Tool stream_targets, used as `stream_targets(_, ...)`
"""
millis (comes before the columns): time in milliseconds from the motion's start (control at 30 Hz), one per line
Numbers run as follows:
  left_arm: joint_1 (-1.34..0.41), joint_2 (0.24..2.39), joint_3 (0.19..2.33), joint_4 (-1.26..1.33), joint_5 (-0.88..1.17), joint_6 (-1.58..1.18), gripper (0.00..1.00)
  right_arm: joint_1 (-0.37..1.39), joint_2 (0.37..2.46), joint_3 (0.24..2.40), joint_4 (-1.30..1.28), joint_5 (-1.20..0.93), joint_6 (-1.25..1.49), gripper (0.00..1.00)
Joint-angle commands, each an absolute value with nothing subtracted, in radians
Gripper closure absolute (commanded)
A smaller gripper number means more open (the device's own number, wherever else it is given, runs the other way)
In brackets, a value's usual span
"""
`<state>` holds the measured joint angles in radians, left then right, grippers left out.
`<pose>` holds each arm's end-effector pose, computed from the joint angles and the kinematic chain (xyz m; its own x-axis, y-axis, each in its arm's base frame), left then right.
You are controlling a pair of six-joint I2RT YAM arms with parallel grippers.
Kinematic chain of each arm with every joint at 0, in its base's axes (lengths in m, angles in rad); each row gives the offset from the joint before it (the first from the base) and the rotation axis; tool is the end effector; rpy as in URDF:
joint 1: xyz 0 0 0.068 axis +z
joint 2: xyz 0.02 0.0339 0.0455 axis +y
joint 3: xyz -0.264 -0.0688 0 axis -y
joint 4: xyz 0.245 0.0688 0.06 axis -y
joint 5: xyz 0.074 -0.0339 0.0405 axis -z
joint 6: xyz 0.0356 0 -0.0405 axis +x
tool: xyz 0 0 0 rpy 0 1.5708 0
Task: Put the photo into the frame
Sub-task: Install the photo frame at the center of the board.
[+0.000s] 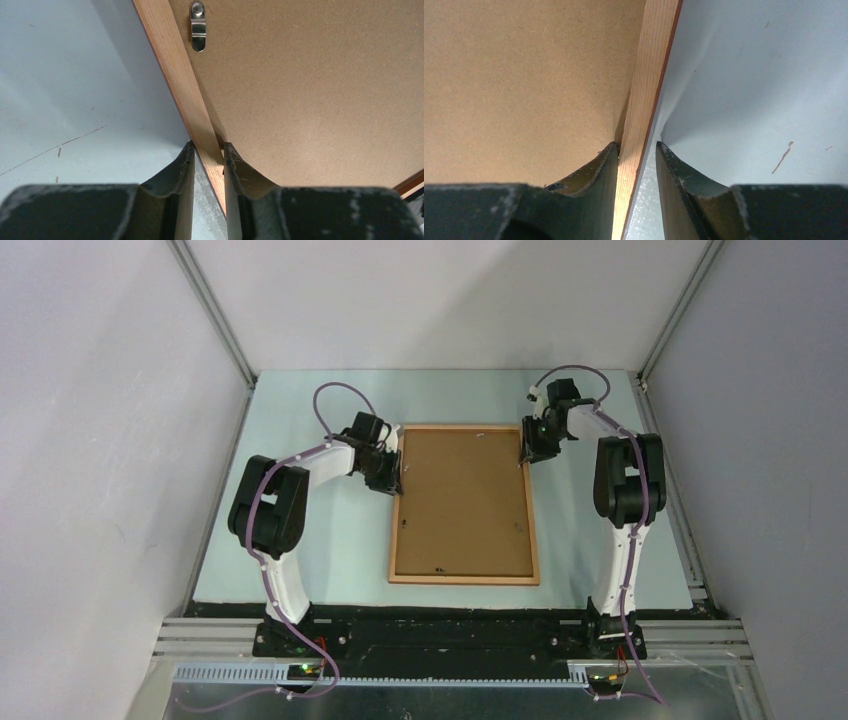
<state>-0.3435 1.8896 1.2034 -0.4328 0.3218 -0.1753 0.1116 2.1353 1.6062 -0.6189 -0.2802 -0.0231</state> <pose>0.3515 -0.1377 0.1584 -0.9125 0.1507 -0.3803 0.2949 0.8866 -0.3563 0.4435 0.0596 0.1660 -0.9010 -0.1233 -0.4160 -0.2407 0.9398 0.2427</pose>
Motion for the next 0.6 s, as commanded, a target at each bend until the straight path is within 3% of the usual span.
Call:
stream_targets(0, -0.344, 1.851, 1.212, -0.433, 0.372, -0.141, 1.00, 0.092, 2.138, 1.589, -0.628, -0.338, -0.054, 0.63)
stream_targets(567, -0.344, 1.860, 1.216, -0.434, 0.380, -0.143, 1.00, 0.088, 2.163, 1.625, -0.672, -0.339, -0.087, 0.58)
